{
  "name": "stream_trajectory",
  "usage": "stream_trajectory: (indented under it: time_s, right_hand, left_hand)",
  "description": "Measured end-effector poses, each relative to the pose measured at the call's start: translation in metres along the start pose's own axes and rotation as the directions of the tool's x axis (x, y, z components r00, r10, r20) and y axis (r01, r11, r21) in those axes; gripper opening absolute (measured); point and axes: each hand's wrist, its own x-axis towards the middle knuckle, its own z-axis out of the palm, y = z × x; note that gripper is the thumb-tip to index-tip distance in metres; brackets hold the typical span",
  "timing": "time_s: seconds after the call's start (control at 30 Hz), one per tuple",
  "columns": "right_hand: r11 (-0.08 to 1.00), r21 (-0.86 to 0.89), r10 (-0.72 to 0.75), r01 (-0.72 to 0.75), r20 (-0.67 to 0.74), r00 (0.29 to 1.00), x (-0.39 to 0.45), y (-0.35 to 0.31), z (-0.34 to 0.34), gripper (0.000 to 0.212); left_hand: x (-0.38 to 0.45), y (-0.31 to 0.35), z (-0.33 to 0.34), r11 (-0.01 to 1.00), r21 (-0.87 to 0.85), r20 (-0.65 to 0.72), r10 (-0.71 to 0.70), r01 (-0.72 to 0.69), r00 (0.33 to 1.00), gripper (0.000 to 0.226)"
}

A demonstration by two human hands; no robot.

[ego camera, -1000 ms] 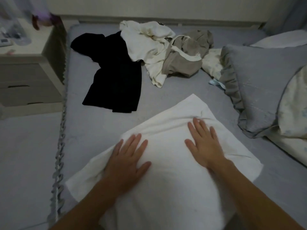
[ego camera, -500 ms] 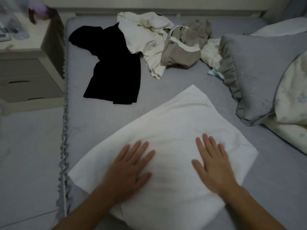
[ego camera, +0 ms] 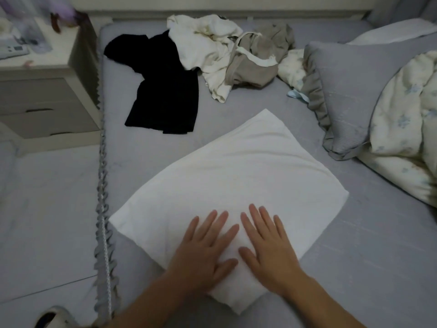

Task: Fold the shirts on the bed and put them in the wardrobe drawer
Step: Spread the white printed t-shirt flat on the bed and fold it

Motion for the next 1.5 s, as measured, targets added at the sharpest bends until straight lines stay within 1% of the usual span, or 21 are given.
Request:
stream_trajectory:
  time_s: [0.07, 0.2, 0.27, 0.3, 0.37, 0.43, 0.5, 0.57, 0.63, 0.77, 0.83, 0.93, 1.0, 1.07, 1.17, 1.23, 1.27, 1.33, 1.4, 1.43, 1.5]
  right_hand:
    - [0.994, -0.049, 0.100, -0.101, -0.006, 0.995, -0.010, 0.030, -0.002, 0.071]
    - [0.906, -0.051, 0.423, -0.421, 0.031, 0.906, -0.014, 0.076, -0.018, 0.067]
    - [0.890, -0.006, 0.457, -0.457, 0.021, 0.889, -0.016, 0.057, -0.019, 0.068]
    - [0.908, 0.034, 0.417, -0.417, 0.007, 0.909, -0.021, 0.041, -0.017, 0.068]
    - [0.969, 0.130, 0.220, -0.209, -0.073, 0.973, -0.038, 0.000, -0.009, 0.067]
    - [0.978, 0.205, -0.006, 0.036, -0.142, 0.990, -0.059, -0.034, 0.002, 0.068]
    - [0.965, 0.211, -0.120, 0.154, -0.165, 0.979, -0.072, -0.049, 0.015, 0.081]
    - [0.971, 0.147, -0.170, 0.189, -0.129, 0.977, -0.080, -0.054, 0.022, 0.097]
    - [0.974, 0.106, -0.189, 0.199, -0.103, 0.977, -0.080, -0.054, 0.023, 0.100]
    - [0.977, 0.156, -0.109, 0.143, -0.206, 0.973, -0.068, -0.051, 0.022, 0.084]
    - [0.979, 0.166, -0.070, 0.116, -0.261, 0.963, -0.061, -0.050, 0.021, 0.074]
    - [0.976, 0.177, -0.059, 0.124, -0.332, 0.941, -0.058, -0.049, 0.021, 0.055]
    - [0.971, 0.193, -0.061, 0.138, -0.359, 0.932, -0.061, -0.048, 0.022, 0.049]
    - [0.970, 0.205, -0.053, 0.128, -0.337, 0.940, -0.064, -0.047, 0.023, 0.056]
    - [0.973, 0.205, -0.044, 0.107, -0.289, 0.956, -0.064, -0.049, 0.021, 0.067]
    - [0.967, 0.226, -0.036, 0.120, -0.344, 0.938, -0.059, -0.051, 0.018, 0.056]
    - [0.956, 0.265, -0.013, 0.123, -0.381, 0.924, -0.056, -0.051, 0.015, 0.048]
    - [0.922, 0.376, 0.084, 0.087, -0.415, 0.906, -0.057, -0.050, 0.005, 0.034]
    - [0.854, 0.520, 0.208, 0.000, -0.342, 0.916, -0.069, -0.046, -0.011, 0.028]
    - [0.797, 0.603, 0.248, -0.032, -0.278, 0.928, -0.080, -0.044, -0.021, 0.026]
    - [0.663, 0.746, 0.271, -0.072, -0.150, 0.951, -0.107, -0.040, -0.042, 0.017]
  left_hand:
    - [-0.005, -0.008, 0.006, 0.999, 0.053, 0.045, 0.004, -0.006, 0.999, 0.068]
    - [-0.010, -0.040, -0.012, 0.973, 0.092, 0.101, -0.223, 0.214, 0.970, 0.075]
    - [-0.004, -0.050, -0.023, 0.943, 0.095, 0.111, -0.329, 0.319, 0.938, 0.077]
    - [0.002, -0.056, -0.026, 0.934, 0.092, 0.114, -0.354, 0.345, 0.928, 0.072]
    - [0.015, -0.069, -0.033, 0.944, 0.074, 0.133, -0.329, 0.321, 0.935, 0.055]
    - [0.023, -0.084, -0.044, 0.978, 0.016, 0.152, -0.209, 0.209, 0.966, 0.066]
    - [0.022, -0.101, -0.057, 0.997, 0.030, 0.195, -0.077, 0.072, 0.978, 0.071]
    - [0.016, -0.117, -0.064, 0.989, 0.140, 0.291, -0.004, -0.039, 0.957, 0.081]
    - [0.008, -0.128, -0.070, 0.971, 0.231, 0.412, -0.036, -0.066, 0.911, 0.104]
    - [-0.005, -0.130, -0.071, 0.968, 0.253, 0.578, -0.146, -0.007, 0.803, 0.140]
    - [-0.001, -0.125, -0.062, 0.963, 0.265, 0.577, -0.120, -0.046, 0.808, 0.146]
    - [0.022, -0.130, -0.057, 0.961, 0.237, 0.470, 0.013, -0.140, 0.882, 0.130]
    - [0.039, -0.136, -0.061, 0.963, 0.206, 0.378, 0.085, -0.173, 0.922, 0.101]
    - [0.049, -0.135, -0.064, 0.971, 0.162, 0.235, 0.134, -0.175, 0.963, 0.070]
    - [0.050, -0.123, -0.061, 0.984, 0.123, 0.042, 0.123, -0.127, 0.992, 0.046]
    - [0.048, -0.117, -0.060, 0.991, 0.086, -0.075, 0.107, -0.100, 0.991, 0.036]
    - [0.046, -0.114, -0.063, 0.996, 0.041, -0.094, 0.083, -0.080, 0.992, 0.034]
    - [0.043, -0.110, -0.075, 0.998, -0.060, -0.039, 0.015, -0.017, 0.999, 0.035]
    - [0.032, -0.112, -0.089, 1.000, 0.005, 0.143, 0.005, -0.006, 0.990, 0.027]
    - [0.024, -0.113, -0.096, 0.999, 0.018, 0.277, 0.026, -0.032, 0.961, 0.026]
    - [0.002, -0.108, -0.111, 0.997, -0.054, 0.566, 0.074, -0.052, 0.821, 0.035]
